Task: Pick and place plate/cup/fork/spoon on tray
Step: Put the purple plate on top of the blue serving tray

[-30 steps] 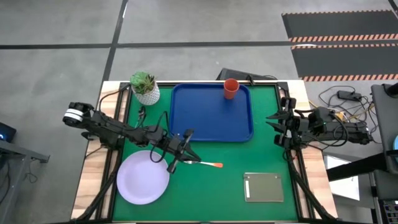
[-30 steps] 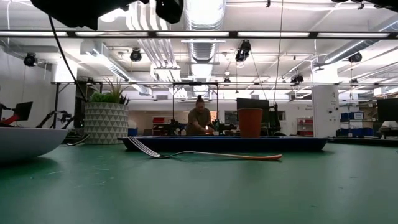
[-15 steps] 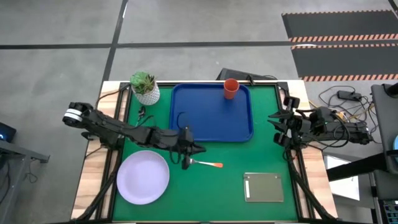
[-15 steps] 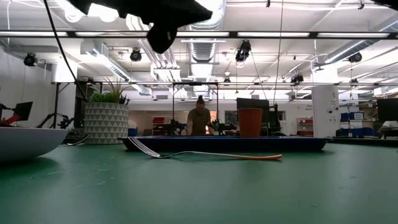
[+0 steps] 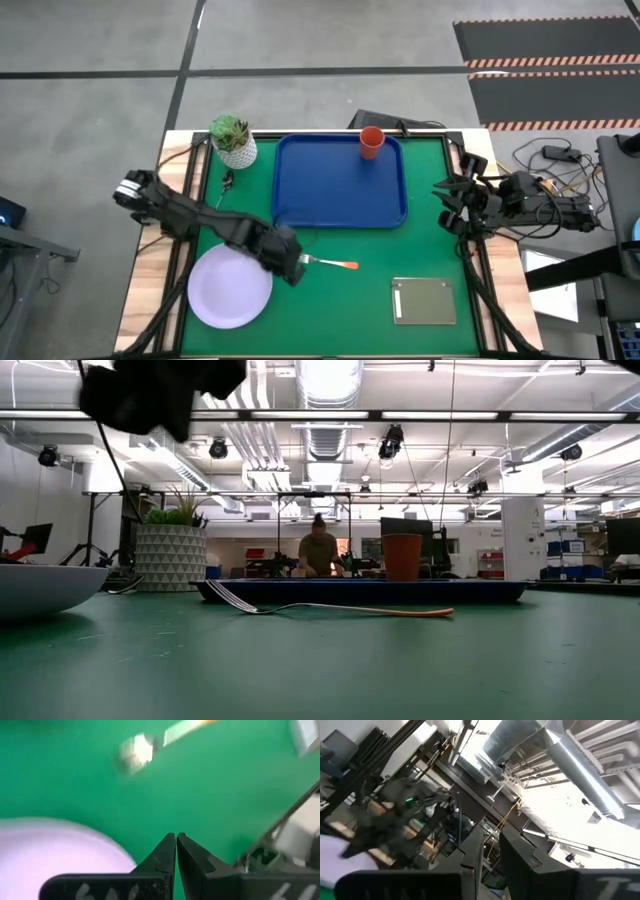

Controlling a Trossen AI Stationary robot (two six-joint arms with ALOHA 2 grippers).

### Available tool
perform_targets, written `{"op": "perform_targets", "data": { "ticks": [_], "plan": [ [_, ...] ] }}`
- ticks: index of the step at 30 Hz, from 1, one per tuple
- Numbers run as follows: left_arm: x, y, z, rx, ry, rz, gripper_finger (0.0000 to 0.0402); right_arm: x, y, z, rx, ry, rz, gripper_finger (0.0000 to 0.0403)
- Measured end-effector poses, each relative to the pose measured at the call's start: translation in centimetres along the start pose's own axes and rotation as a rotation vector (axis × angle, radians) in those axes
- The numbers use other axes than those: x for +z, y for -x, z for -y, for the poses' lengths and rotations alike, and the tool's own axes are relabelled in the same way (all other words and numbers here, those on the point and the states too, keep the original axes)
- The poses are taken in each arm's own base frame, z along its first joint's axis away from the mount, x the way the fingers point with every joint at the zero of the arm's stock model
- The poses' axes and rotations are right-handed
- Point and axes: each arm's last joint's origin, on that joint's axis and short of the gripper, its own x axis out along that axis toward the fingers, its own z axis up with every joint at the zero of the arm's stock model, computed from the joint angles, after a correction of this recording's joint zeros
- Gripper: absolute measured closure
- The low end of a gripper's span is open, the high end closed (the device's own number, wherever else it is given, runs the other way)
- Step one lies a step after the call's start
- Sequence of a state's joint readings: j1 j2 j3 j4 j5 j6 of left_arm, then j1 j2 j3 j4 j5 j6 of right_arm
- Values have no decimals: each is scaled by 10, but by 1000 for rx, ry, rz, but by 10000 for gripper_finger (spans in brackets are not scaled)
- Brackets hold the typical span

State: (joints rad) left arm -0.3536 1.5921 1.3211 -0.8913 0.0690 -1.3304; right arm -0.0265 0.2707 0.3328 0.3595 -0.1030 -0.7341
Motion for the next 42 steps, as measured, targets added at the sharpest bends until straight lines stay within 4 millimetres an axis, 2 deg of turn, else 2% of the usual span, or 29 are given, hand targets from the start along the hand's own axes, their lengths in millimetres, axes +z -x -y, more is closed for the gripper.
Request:
{"op": "perform_targets", "data": {
  "ticks": [5, 9, 15, 32, 36, 42],
  "plan": [
    [-21, -19, 18, 8, 122, -189, 402, -1, -2, 0, 0, -1, 1, 351],
    [-42, -29, 27, 38, 150, -217, 402, -2, -4, -1, 4, -8, -3, 351],
    [-67, -52, 19, 156, 163, -187, 402, -2, -5, -1, 4, -28, -3, 351],
    [-71, -64, 5, 208, 131, -168, 397, -2, -5, -1, 5, -28, -4, 351],
    [-75, -64, 5, 206, 118, -172, 368, -2, -5, -1, 5, -28, -5, 351],
    [-79, -66, 3, 215, 98, -135, 302, -2, -5, -1, 8, -28, -8, 351]
  ]
}}
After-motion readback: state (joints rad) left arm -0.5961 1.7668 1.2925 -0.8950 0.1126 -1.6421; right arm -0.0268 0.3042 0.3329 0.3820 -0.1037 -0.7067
